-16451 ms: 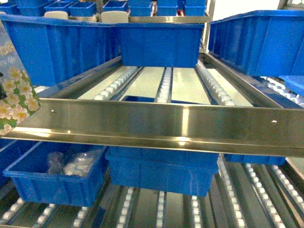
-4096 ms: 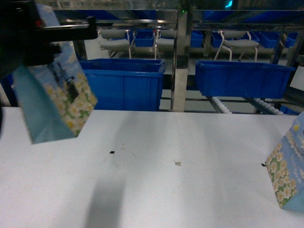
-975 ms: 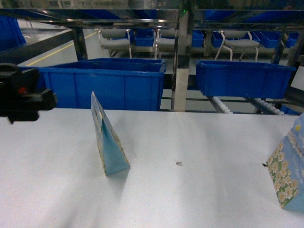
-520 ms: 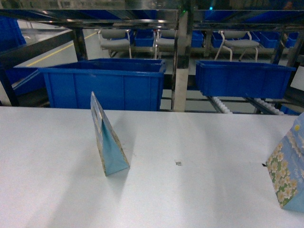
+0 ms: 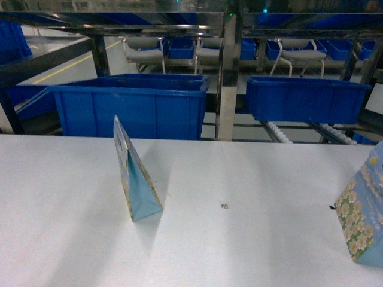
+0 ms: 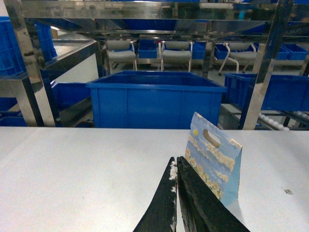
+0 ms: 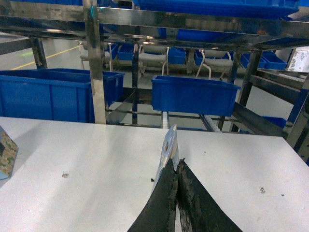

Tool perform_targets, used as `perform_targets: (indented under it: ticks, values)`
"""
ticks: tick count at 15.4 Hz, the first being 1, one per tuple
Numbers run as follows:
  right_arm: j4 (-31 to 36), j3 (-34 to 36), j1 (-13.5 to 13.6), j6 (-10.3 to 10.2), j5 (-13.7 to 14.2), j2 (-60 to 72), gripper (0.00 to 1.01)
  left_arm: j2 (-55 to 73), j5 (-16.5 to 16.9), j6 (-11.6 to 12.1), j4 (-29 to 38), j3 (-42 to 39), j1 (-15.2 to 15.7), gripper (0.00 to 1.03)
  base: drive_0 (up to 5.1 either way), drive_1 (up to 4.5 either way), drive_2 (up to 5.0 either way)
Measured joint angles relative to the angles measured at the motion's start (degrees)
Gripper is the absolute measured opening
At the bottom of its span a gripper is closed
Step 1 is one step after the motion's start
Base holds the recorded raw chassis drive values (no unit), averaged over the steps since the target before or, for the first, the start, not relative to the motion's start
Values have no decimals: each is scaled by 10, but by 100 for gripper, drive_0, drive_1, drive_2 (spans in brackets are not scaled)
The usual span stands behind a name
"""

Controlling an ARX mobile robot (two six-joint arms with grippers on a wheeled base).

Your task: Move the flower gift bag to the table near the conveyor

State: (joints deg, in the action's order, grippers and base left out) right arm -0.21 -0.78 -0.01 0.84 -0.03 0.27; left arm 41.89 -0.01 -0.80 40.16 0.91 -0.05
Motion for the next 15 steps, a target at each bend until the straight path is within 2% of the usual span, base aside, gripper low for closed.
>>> perform_targets:
  ticks: [8,15]
  values:
    - [0,0,0,0,0,0,2,-178,0,0,-162,0,0,2,0,0,0]
    - [0,0,0,0,0,0,2,-276,0,0,-258,0,0,2,0,0,0]
